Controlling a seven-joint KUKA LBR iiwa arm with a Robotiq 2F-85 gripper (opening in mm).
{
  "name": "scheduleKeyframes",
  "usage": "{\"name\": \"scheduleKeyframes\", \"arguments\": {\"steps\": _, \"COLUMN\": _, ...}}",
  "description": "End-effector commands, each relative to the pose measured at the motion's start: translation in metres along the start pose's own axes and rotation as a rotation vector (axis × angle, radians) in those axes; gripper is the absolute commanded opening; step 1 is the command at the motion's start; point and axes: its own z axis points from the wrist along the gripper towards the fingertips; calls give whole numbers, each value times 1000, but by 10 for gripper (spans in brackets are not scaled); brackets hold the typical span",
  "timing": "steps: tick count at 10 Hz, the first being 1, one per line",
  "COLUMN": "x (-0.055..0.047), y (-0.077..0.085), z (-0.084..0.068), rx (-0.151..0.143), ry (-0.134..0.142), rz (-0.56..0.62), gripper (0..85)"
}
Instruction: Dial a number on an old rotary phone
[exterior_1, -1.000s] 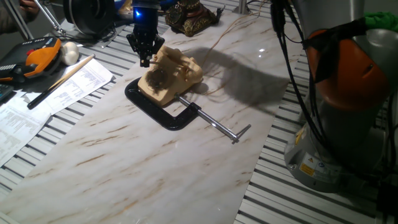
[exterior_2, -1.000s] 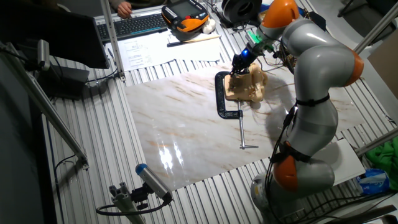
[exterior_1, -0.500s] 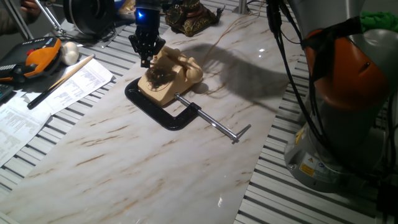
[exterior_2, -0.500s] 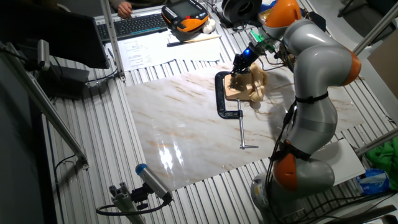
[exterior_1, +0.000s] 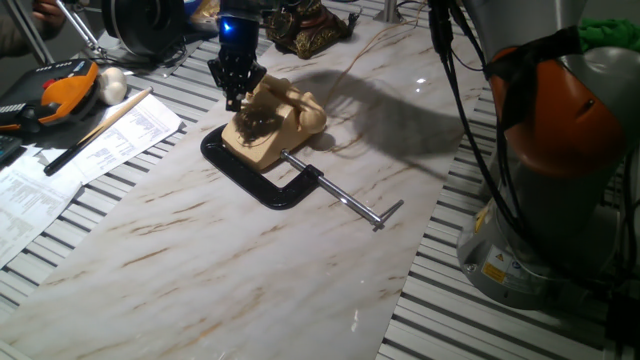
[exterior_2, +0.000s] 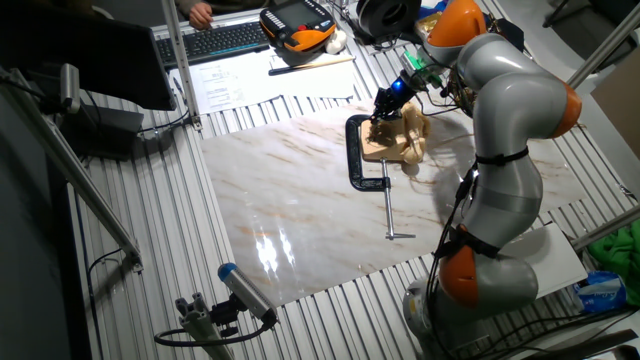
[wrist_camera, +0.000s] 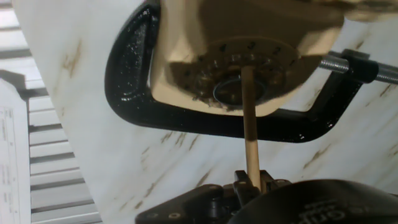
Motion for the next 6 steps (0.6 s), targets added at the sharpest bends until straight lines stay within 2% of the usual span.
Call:
{"name": "scheduleKeyframes", "arguments": {"steps": 1, "x": 1, "y": 0, "z": 0, "rx": 1, "ry": 10, "rz": 4, "gripper": 0}}
{"name": "scheduleKeyframes", "arguments": {"steps": 2, "x": 4, "y": -1, "z": 0, "rx": 2, "ry": 5, "rz": 8, "gripper": 0}}
{"name": "scheduleKeyframes", "arguments": {"steps": 6, "x": 9, "y": 3, "z": 3, "rx": 9, "ry": 32, "rz": 6, "gripper": 0}}
